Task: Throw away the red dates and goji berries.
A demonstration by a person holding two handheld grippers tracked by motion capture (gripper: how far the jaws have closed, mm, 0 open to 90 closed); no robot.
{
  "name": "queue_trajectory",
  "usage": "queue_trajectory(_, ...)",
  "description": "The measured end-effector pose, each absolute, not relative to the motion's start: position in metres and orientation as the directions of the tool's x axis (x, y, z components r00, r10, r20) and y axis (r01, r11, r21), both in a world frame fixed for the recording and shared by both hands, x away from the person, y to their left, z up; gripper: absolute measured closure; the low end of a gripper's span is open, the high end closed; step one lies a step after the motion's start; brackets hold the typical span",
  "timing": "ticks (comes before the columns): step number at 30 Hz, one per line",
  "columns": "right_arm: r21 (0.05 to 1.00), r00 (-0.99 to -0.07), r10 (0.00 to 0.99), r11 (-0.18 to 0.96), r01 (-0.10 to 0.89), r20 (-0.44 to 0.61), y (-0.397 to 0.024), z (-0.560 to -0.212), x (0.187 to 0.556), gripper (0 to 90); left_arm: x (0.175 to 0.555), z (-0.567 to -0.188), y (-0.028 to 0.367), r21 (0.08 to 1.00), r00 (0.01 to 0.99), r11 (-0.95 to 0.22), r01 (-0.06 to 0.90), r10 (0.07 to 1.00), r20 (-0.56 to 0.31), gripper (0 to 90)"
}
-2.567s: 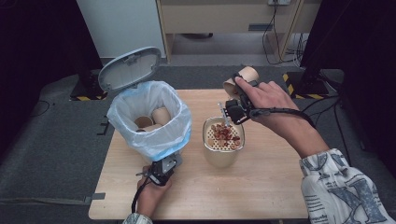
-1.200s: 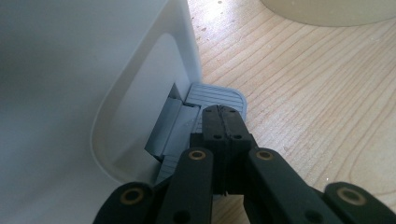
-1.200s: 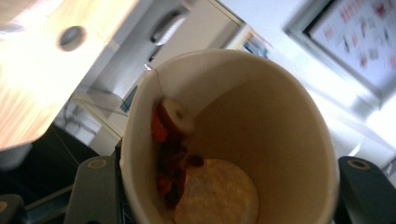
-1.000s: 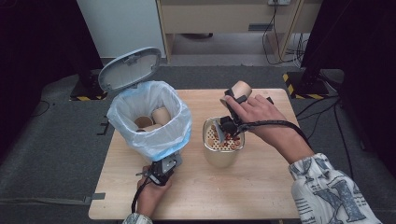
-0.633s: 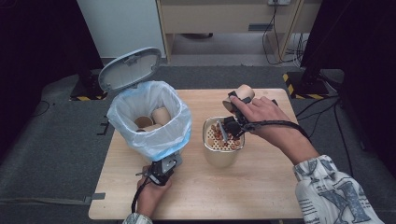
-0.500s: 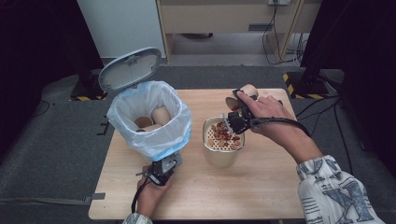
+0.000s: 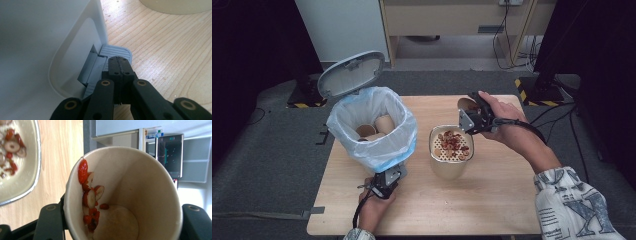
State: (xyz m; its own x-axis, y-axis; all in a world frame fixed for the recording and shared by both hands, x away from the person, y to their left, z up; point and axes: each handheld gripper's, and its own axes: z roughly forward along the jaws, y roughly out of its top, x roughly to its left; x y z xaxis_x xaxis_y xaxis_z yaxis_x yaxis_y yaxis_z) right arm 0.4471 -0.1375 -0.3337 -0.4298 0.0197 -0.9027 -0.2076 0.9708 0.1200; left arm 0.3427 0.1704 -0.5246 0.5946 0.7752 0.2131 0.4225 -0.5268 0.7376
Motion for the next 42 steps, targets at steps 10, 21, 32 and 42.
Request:
queue_trajectory(10,0.35,-0.511,0.225,0.923,-0.161,-0.83,-0.155,-0.331,0.456,36.1,0.341,-0.525,0.169,0.745,0.572,-0.5,0.44,0.796,0.197,89.4)
queue_trajectory(21,0.563,-0.603,0.408,0.822,-0.085,-0.686,-0.179,-0.327,0.462,36.0,0.342,-0.525,0.17,0.741,0.579,-0.509,0.438,0.79,0.201,89.4)
queue_trajectory(32,0.649,-0.644,0.474,0.759,-0.046,-0.6,-0.19,-0.331,0.465,36.0,0.342,-0.525,0.17,0.741,0.58,-0.51,0.438,0.789,0.2,89.4)
queue_trajectory(42,0.731,-0.679,0.541,0.682,0.009,-0.497,-0.201,-0.333,0.467,36.0,0.342,-0.525,0.17,0.741,0.58,-0.51,0.437,0.789,0.201,89.4)
